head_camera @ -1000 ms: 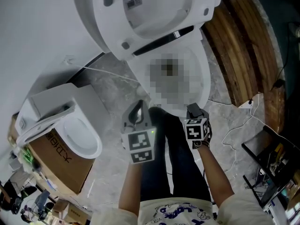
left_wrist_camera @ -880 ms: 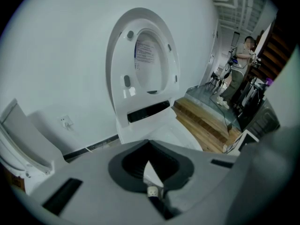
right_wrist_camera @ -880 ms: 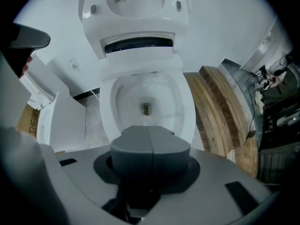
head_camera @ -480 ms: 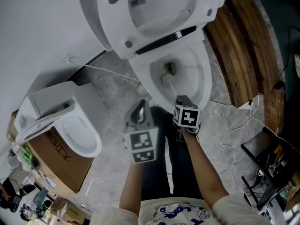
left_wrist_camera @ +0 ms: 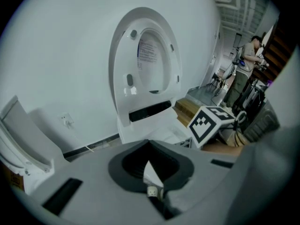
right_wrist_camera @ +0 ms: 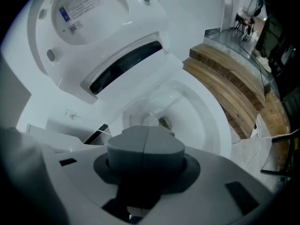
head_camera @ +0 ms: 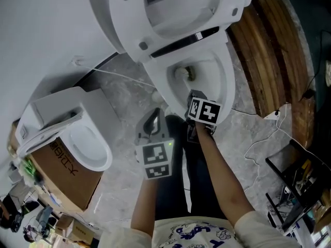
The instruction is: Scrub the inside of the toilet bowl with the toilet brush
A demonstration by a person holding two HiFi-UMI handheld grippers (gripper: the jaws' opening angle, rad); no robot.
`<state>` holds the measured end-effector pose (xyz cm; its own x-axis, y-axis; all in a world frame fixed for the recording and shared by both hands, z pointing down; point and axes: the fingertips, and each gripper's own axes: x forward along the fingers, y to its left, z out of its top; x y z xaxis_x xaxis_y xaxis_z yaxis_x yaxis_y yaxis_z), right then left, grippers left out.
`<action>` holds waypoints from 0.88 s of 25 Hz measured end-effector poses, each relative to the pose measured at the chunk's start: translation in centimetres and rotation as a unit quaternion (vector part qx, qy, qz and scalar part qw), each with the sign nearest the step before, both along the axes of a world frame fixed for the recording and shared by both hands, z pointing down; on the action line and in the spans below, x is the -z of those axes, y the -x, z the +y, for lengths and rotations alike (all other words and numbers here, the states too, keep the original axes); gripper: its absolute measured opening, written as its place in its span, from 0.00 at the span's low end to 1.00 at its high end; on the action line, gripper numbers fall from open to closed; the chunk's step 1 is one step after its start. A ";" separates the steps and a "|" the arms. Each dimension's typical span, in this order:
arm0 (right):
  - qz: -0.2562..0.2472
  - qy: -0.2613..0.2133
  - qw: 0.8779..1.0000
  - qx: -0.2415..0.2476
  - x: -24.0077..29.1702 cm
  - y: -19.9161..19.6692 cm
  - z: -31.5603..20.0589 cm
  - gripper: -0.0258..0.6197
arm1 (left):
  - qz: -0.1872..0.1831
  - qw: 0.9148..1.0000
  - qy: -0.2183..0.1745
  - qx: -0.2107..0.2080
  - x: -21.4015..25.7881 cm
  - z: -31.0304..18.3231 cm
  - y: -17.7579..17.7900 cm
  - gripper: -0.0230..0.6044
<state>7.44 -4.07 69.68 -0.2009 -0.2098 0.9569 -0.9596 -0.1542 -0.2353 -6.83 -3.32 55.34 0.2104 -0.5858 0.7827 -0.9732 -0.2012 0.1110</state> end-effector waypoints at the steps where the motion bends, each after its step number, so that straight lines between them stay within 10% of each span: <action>1: -0.001 0.000 1.000 -0.001 0.0 0.1 0.1 0.29 | 0.000 1.000 0.001 0.000 0.0 0.0 0.0 0.04; 22: -0.009 0.017 0.995 0.095 1.5 -5.0 8.9 0.29 | 0.003 1.000 0.003 -0.007 -0.1 -0.4 -0.3 0.04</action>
